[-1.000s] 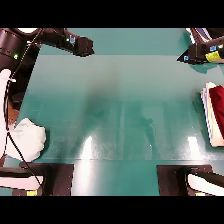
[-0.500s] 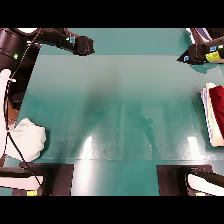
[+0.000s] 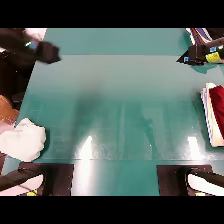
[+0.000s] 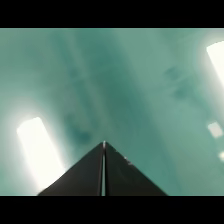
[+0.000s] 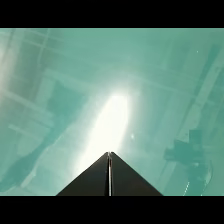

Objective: Fold the shirts.

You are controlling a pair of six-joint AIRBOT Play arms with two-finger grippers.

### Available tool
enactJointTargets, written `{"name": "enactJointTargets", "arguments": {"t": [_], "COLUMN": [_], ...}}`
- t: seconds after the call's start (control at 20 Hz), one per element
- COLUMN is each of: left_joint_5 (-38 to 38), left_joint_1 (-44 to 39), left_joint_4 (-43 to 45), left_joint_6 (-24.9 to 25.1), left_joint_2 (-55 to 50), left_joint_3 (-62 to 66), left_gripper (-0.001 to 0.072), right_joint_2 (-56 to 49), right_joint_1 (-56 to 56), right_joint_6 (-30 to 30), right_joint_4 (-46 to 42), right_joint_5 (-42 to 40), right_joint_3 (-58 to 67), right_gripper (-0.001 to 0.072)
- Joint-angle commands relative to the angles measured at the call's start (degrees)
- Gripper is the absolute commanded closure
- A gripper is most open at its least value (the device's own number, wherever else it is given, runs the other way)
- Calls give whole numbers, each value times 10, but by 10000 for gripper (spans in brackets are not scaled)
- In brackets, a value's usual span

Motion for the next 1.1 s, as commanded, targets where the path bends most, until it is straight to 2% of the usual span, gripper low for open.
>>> {"name": "enactJointTargets", "arguments": {"t": [0.0,0.05,0.1,0.15,0.2,0.35,0.55,0.65,0.8,0.85,0.9,1.05], "left_joint_5": [-65,-83,-97,-101,-98,-96,-24,-1,-13,-15,-13,-10], "left_joint_1": [38,48,58,67,75,78,78,78,78,78,78,78], "left_joint_4": [132,163,186,203,214,222,224,224,220,221,220,220], "left_joint_6": [-37,-57,-68,-87,-106,-122,-152,-167,-170,-169,-169,-169], "left_joint_2": [116,145,167,189,206,219,219,219,219,219,219,219], "left_joint_3": [-148,-205,-256,-309,-357,-470,-593,-633,-652,-652,-652,-648], "left_gripper": [683,679,486,184,141,158,159,159,161,349,637,685], "right_joint_2": [0,0,0,0,0,0,0,0,0,0,0,0], "right_joint_1": [0,0,0,0,0,0,0,0,0,0,0,0], "right_joint_6": [0,0,0,0,0,0,0,0,0,0,0,0], "right_joint_4": [0,0,0,0,0,0,0,0,0,0,0,0], "right_joint_5": [10,10,10,10,10,9,9,8,7,7,6,5], "right_joint_3": [1,0,1,1,1,0,0,0,0,0,0,0], "right_gripper": [692,692,692,692,692,691,691,692,692,692,691,692]}}
